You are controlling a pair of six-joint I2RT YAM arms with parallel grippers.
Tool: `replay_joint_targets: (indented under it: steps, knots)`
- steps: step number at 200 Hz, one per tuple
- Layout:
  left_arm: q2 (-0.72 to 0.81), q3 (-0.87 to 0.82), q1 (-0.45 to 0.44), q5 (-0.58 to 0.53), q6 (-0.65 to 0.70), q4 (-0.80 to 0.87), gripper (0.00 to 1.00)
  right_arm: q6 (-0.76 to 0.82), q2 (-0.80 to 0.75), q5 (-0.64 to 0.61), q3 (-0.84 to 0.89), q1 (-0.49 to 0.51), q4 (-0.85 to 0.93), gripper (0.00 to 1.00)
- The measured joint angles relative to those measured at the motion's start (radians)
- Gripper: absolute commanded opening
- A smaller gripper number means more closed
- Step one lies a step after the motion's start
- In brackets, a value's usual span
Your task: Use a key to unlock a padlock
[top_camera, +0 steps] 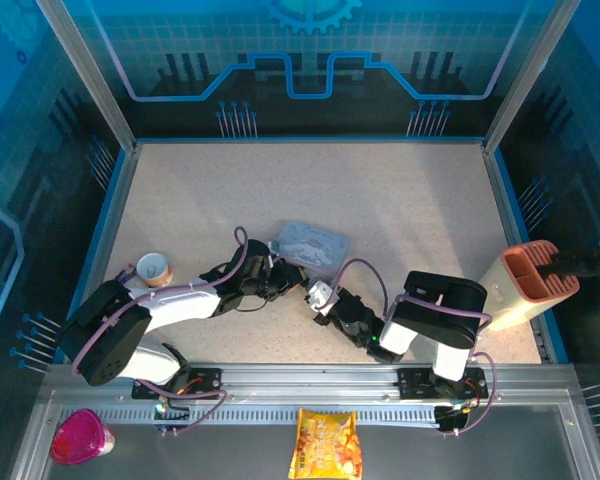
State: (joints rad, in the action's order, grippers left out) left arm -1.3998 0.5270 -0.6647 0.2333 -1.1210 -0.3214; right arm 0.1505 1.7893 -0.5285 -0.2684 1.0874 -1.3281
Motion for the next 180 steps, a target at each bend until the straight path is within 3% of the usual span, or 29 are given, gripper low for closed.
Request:
replay_joint_targets:
  steps: [68,111,127,156,180]
  knots:
    - [-0.055,0.011,-0.002,-0.008,0.004,-0.048,0.0,-0.332,-0.161,0.187,-0.016,-0.09,0.282,0.0]
    - [-0.109,0.021,-0.003,0.011,0.023,-0.074,0.05,-0.539,-0.189,0.303,0.001,-0.139,0.331,0.0]
    - [-0.132,0.023,-0.005,0.025,0.024,-0.08,0.14,-0.585,-0.189,0.317,0.009,-0.14,0.342,0.0]
    - [-0.137,0.032,-0.004,0.01,0.047,-0.059,0.45,-0.64,-0.191,0.328,0.016,-0.14,0.341,0.0]
    - [-0.093,0.037,0.006,-0.037,0.091,0.032,0.57,-0.669,-0.196,0.329,0.016,-0.14,0.353,0.0]
